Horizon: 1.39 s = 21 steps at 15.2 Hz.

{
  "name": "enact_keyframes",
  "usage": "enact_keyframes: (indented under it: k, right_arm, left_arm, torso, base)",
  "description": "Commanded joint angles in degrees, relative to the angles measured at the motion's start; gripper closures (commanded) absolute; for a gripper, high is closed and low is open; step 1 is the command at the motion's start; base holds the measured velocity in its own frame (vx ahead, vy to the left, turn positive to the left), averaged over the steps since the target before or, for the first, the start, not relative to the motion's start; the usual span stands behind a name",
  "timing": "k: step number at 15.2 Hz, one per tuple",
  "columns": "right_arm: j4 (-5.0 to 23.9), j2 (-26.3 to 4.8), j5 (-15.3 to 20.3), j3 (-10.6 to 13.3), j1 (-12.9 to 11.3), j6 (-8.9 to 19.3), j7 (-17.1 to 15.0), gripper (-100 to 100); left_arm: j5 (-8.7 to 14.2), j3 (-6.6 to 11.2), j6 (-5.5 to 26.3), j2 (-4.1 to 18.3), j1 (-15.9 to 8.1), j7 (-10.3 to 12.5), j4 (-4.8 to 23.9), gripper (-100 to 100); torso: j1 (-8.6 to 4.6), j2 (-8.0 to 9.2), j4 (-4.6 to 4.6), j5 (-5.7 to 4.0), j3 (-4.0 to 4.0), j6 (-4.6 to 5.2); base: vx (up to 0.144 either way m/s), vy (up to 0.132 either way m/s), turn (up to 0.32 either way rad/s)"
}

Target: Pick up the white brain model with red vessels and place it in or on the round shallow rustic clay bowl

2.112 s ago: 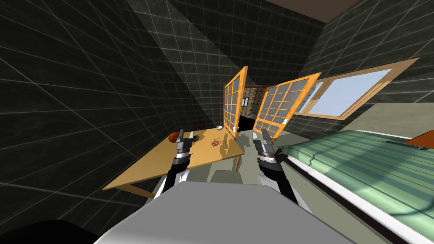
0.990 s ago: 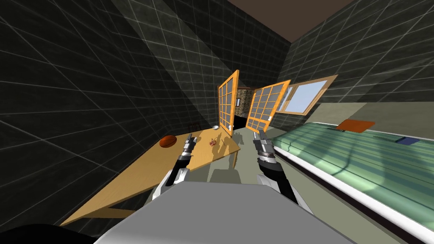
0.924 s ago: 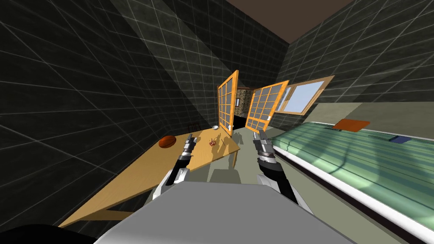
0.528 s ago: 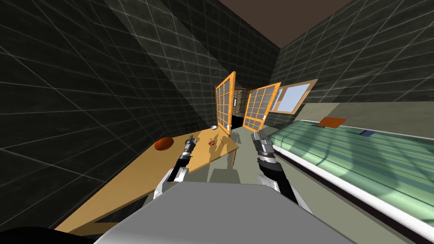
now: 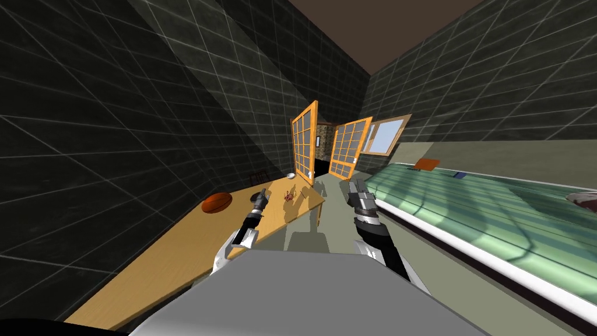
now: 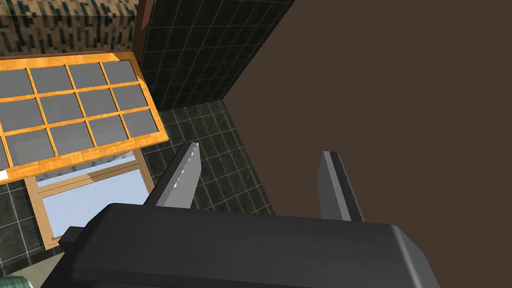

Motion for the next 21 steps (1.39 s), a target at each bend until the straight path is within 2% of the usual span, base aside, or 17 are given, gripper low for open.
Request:
enact_keyframes:
  k: [1, 4, 6, 9, 11, 14, 16, 19, 21]
  right_arm:
    - [0.00, 0.00, 0.00, 0.00, 0.00, 0.00, 0.00, 0]
    - [0.00, 0.00, 0.00, 0.00, 0.00, 0.00, 0.00, 0]
    - [0.00, 0.00, 0.00, 0.00, 0.00, 0.00, 0.00, 0]
    - [0.00, 0.00, 0.00, 0.00, 0.00, 0.00, 0.00, 0]
    - [0.00, 0.00, 0.00, 0.00, 0.00, 0.00, 0.00, 0]
    - [0.00, 0.00, 0.00, 0.00, 0.00, 0.00, 0.00, 0]
    - [0.00, 0.00, 0.00, 0.00, 0.00, 0.00, 0.00, 0]
    - [0.00, 0.00, 0.00, 0.00, 0.00, 0.00, 0.00, 0]
    - [0.00, 0.00, 0.00, 0.00, 0.01, 0.00, 0.00, 0]
  left_arm:
    - [0.23, 0.20, 0.45, 0.51, -0.72, 0.23, 1.88, -100]
    - [0.76, 0.42, 1.84, 1.55, -3.01, 0.55, 6.16, -100]
    - [0.76, 0.42, 1.84, 1.55, -3.01, 0.55, 7.50, -100]
    - [1.14, 0.49, 3.36, 2.26, -5.27, 0.83, 11.78, -100]
    - [1.14, 0.49, 3.36, 2.26, -5.27, 0.83, 13.03, -100]
    - [1.37, 0.40, 4.99, 2.66, -7.50, 1.08, 17.34, -100]
    - [1.37, 0.40, 4.99, 2.66, -7.50, 1.08, 18.41, -100]
    - [1.45, 0.16, 6.73, 2.84, -9.67, 1.27, 22.60, -100]
    - [1.45, 0.16, 6.73, 2.84, -9.67, 1.27, 23.59, -100]
  torso:
    - [0.00, 0.00, 0.00, 0.00, 0.00, 0.00]
    - [-0.01, -0.02, 0.00, -0.01, -0.01, -0.01]
    - [-0.01, -0.02, 0.00, -0.01, -0.01, 0.00]
    - [-0.06, -0.05, -0.01, -0.01, -0.03, -0.01]
    - [-0.05, -0.05, -0.01, -0.01, -0.03, 0.00]
    - [-0.08, -0.07, -0.01, -0.02, -0.04, 0.00]
    - [-0.08, -0.08, -0.01, -0.02, -0.04, 0.00]
    - [-0.11, -0.10, -0.02, -0.02, -0.05, 0.00]
    - [-0.10, -0.11, -0.02, -0.02, -0.06, 0.00]
  base:
    - [-0.019, 0.033, -0.051]
    - [-0.019, 0.031, -0.151]
    - [-0.015, 0.027, -0.107]
    - [-0.013, 0.022, -0.155]
    - [-0.012, 0.022, -0.103]
    - [-0.010, 0.016, -0.156]
    - [-0.006, 0.017, -0.108]
    - [-0.003, 0.011, -0.160]
    - [-0.001, 0.012, -0.099]
